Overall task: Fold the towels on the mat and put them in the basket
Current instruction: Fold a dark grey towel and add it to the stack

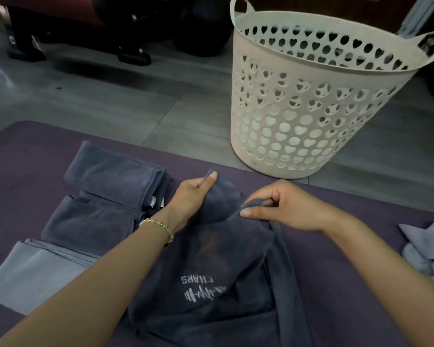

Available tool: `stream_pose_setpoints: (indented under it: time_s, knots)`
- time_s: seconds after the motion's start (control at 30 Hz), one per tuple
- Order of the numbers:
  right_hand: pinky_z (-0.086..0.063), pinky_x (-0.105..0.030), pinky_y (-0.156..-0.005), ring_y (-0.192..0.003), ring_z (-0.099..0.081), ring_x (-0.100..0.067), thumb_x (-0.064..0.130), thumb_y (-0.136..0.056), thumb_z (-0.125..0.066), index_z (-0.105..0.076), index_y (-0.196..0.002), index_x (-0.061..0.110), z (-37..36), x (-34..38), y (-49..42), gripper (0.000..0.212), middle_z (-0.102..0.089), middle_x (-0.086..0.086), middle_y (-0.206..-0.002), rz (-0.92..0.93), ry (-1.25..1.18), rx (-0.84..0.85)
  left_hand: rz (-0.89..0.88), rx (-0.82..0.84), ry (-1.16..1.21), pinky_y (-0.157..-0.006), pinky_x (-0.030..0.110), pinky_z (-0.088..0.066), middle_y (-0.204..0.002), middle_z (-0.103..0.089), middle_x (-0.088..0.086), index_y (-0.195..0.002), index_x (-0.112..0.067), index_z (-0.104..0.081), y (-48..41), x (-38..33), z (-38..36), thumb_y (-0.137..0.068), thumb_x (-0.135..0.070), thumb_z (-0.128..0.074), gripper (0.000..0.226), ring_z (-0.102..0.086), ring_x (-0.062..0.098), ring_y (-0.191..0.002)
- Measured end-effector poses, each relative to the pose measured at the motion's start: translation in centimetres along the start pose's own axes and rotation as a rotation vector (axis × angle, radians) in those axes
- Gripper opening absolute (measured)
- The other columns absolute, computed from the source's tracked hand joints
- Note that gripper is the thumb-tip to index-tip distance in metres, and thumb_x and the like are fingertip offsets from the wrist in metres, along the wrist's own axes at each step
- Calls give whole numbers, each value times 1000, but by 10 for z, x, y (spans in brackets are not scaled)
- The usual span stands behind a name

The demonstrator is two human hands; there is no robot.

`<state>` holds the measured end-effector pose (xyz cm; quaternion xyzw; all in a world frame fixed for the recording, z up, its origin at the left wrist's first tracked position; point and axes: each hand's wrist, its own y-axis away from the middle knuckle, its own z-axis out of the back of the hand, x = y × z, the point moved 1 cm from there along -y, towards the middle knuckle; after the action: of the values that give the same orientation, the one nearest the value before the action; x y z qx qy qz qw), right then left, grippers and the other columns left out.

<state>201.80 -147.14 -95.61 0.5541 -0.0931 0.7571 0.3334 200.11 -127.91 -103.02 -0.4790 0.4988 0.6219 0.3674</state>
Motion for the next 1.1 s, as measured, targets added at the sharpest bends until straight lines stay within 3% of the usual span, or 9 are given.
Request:
stream_pose_setpoints:
  time_s: [0.13, 0.27, 0.4, 0.5, 0.63, 0.73, 0.9, 1.0, 1.1]
  knots:
    - [-47, -18, -70, -72, -61, -8, 16, -80, -73, -71, -81, 13, 11, 13, 1, 4, -71, -7, -76, 105, 16, -251, 6, 314, -18, -89, 28, -53, -103, -72, 12, -106, 1, -69, 25, -31, -28, -96, -41, -46, 49, -68, 20, -97]
    - [-46, -27, -72, -73, -55, -14, 19, -77, -77, -74, -79, 17, 22, 10, 11, 4, -70, -16, -82, 113, 77, -408, 27, 445, -42, -103, 31, -44, -117, -68, 6, -117, -7, -66, 39, -48, -40, -98, -45, -39, 50, -61, 16, -113]
    - [-47, -25, -74, -76, -59, -12, 20, -79, -75, -75, -83, 13, 25, 9, 26, 8, -71, -20, -89, 57, 18, -468, -16, 543, -85, -86, 18, -50, -107, -71, 2, -112, -9, -68, 56, -53, -47, -95, -31, -52, 32, -66, 9, -100]
    - [-51, -21, -74, -78, -65, -9, 19, -80, -74, -73, -86, 14, 28, 6, 35, 8, -73, -12, -87, -30, -136, -450, -80, 486, -101, -71, 14, -51, -91, -73, 2, -104, -6, -70, 62, -56, -48, -90, -20, -63, 22, -68, 7, -84]
    - [-48, -22, -67, -76, -55, -20, 12, -80, -73, -67, -81, 11, 27, 3, 48, 6, -62, -14, -83, -46, -190, -504, -97, 501, -102, -76, 14, -52, -98, -73, 2, -108, -8, -68, 66, -61, -50, -90, -17, -62, 21, -67, 6, -89]
    - [-47, -29, -72, -76, -53, -20, 15, -76, -77, -66, -78, 18, 26, 5, 49, 11, -60, -13, -81, -11, -170, -594, -99, 529, -71, -75, 14, -53, -90, -72, -1, -109, -8, -60, 69, -67, -57, -89, -12, -62, 20, -67, 6, -84]
    - [-46, -46, -88, -88, -58, -23, 33, -74, -75, -72, -95, 10, 28, 9, 54, 31, -69, -23, -102, -110, -230, -457, -126, 505, -73, -60, 13, -50, -68, -69, -9, -94, -11, -50, 70, -73, -65, -88, -10, -63, 14, -66, 0, -67]
    - [-47, -32, -78, -81, -58, -15, 25, -82, -71, -70, -85, 11, 28, 13, 56, 14, -68, -15, -87, -47, -222, -533, -106, 534, -121, -67, 16, -53, -81, -73, -7, -101, -9, -55, 72, -74, -64, -88, -14, -65, 18, -69, 3, -78]
    - [-44, -15, -64, -66, -54, -2, 20, -85, -69, -65, -79, 17, 45, 16, 65, 8, -61, 2, -75, 16, -340, -767, -47, 612, -397, -74, 15, -53, -98, -73, -9, -108, -19, -65, 76, -58, -50, -80, -26, -74, 30, -69, 3, -90]
